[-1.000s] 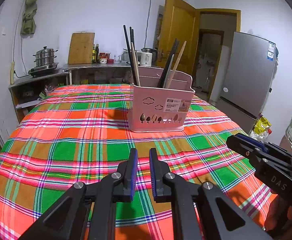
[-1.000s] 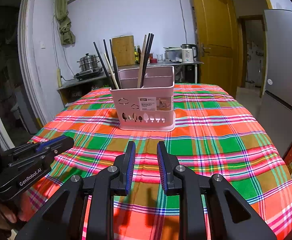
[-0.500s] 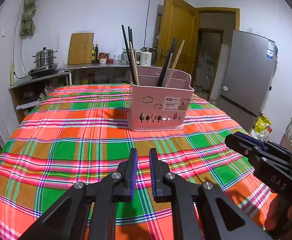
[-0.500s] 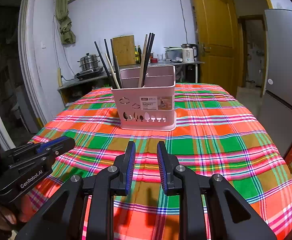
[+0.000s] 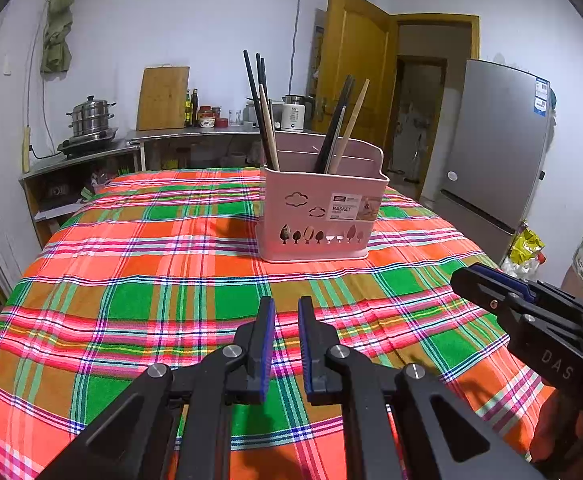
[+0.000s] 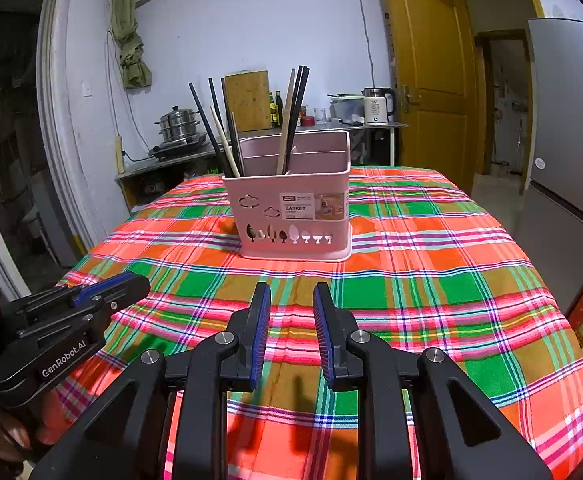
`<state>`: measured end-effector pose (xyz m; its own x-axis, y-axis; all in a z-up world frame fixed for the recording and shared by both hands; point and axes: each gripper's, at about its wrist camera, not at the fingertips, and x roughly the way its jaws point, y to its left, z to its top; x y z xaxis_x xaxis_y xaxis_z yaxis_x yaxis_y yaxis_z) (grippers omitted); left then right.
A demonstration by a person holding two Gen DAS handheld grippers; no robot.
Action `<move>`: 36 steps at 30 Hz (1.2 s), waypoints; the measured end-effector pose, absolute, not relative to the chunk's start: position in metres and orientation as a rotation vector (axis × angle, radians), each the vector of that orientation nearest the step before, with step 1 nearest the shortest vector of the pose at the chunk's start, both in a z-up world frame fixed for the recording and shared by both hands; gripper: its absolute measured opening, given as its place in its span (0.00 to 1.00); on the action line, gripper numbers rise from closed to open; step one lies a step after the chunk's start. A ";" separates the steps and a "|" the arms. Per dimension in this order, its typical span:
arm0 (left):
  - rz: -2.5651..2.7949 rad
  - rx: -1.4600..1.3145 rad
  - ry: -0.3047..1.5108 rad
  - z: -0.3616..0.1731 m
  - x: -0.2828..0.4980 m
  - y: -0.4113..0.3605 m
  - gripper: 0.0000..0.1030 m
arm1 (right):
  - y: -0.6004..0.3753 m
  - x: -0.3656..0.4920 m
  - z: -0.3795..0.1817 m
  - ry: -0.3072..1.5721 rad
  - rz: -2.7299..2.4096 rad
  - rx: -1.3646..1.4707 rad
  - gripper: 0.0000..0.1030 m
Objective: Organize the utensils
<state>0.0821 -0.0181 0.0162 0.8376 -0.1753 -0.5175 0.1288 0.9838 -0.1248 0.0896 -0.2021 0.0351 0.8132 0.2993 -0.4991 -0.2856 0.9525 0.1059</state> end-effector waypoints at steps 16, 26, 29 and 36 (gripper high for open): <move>-0.159 -0.073 0.563 0.015 0.080 -0.021 0.11 | -0.202 0.090 0.034 0.538 0.312 0.027 0.22; -0.137 -0.045 0.565 0.016 0.080 -0.024 0.11 | -0.202 0.089 0.034 0.537 0.313 0.027 0.22; -0.134 -0.045 0.564 0.016 0.081 -0.025 0.11 | -0.202 0.090 0.034 0.538 0.313 0.027 0.22; -0.126 -0.055 0.568 0.016 0.083 -0.023 0.11 | -0.202 0.090 0.035 0.538 0.312 0.028 0.22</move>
<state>0.0825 -0.0226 0.0159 0.8355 -0.1344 -0.5328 0.1038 0.9908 -0.0872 0.0896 -0.2020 0.0347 0.8128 0.2999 -0.4994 -0.2852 0.9524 0.1077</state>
